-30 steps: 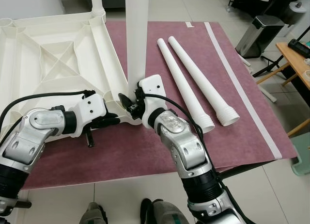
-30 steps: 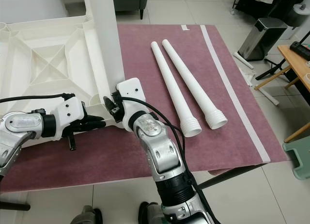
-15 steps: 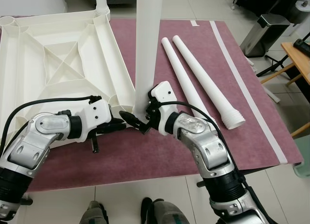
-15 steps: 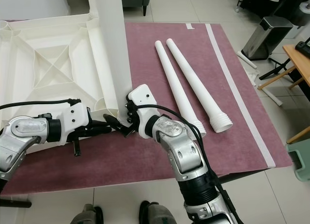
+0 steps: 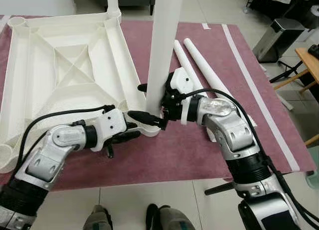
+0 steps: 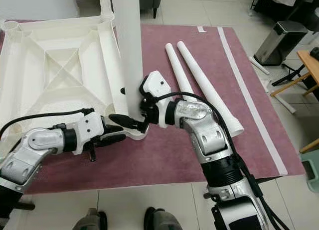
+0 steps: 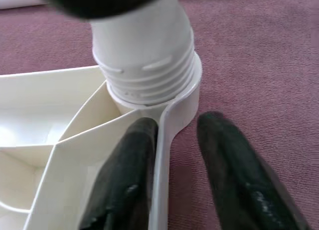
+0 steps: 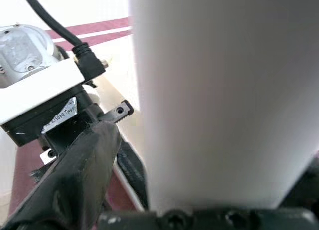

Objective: Building children table

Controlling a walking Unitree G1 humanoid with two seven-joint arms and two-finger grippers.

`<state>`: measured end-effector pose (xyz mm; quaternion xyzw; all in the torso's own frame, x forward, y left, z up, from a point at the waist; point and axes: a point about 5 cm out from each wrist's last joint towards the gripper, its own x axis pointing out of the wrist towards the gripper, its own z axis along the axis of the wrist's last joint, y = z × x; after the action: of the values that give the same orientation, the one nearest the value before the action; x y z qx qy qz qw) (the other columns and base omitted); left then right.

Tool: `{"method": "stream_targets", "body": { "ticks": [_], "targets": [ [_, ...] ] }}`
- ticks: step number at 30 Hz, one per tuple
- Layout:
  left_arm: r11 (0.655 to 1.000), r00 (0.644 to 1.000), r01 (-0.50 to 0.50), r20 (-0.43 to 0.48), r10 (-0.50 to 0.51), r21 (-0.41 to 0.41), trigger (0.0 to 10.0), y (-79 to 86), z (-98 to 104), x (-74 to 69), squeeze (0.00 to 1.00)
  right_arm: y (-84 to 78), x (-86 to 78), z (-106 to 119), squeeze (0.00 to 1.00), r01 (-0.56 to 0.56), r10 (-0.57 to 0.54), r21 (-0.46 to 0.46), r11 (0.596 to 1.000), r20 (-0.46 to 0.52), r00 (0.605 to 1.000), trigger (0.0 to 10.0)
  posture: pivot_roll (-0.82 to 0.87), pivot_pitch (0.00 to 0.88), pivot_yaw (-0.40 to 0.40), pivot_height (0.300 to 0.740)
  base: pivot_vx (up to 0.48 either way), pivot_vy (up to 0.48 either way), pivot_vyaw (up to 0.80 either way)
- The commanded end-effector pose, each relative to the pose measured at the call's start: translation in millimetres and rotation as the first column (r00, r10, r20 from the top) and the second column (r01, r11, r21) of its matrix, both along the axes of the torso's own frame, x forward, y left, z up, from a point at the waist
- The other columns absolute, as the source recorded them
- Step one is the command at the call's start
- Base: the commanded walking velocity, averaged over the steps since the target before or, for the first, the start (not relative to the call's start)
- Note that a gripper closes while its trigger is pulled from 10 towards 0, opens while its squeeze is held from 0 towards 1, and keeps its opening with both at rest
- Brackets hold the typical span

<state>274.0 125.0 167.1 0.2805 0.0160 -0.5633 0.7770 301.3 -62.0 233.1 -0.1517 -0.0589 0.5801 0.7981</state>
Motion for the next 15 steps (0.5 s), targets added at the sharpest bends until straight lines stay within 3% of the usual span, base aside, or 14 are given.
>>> {"method": "stream_targets", "body": {
  "ticks": [1,2,3,4,14,15],
  "targets": [
    [1.0,1.0,0.022,-0.016,-0.022,0.004,10.0,-3.7,-5,-3.9,1.0,6.1,-3.5,-4,0.0,-0.052,0.052,-0.016,0.999,-0.014,0.999,10.0,0.1,0.19,-0.06,0.74,0.0,0.0,0.0],
    [1.0,1.0,0.022,-0.016,-0.021,0.009,10.0,-3.5,-6,-3.9,0.9,5.5,-3.3,-5,0.0,-0.058,0.058,-0.021,0.998,-0.017,0.998,10.0,0.1,0.189,-0.06,0.74,0.0,0.0,0.0],
    [1.0,1.0,0.022,-0.016,-0.021,0.009,10.0,-3.5,-6,-3.9,0.9,5.5,-3.3,-5,0.0,-0.058,0.058,-0.021,0.998,-0.017,0.998,10.0,0.1,0.189,-0.06,0.74,0.0,0.0,0.0],
    [1.0,1.0,0.017,-0.012,-0.017,0.006,10.0,-3.9,-6,-3.0,0.0,4.0,-1.7,-6,0.0,-0.07,0.069,-0.028,0.997,-0.018,0.997,10.0,0.1,0.19,-0.059,0.74,0.0,0.0,0.0],
    [0.999,0.999,-0.036,0.001,0.036,0.004,9.5,-5.6,-5,6.3,0.0,-3.1,13.2,-8,0.0,-0.06,0.06,-0.059,0.996,-0.015,0.998,10.0,0.11,0.187,-0.053,0.74,0.0,0.0,0.0],
    [0.999,0.999,-0.039,-0.003,0.039,0.009,0.0,-5.3,-6,7.1,0.0,-4.3,15.8,-9,0.0,-0.054,0.053,-0.066,0.996,-0.015,0.998,10.0,0.11,0.186,-0.052,0.74,0.0,0.0,0.0]
  ]
}}
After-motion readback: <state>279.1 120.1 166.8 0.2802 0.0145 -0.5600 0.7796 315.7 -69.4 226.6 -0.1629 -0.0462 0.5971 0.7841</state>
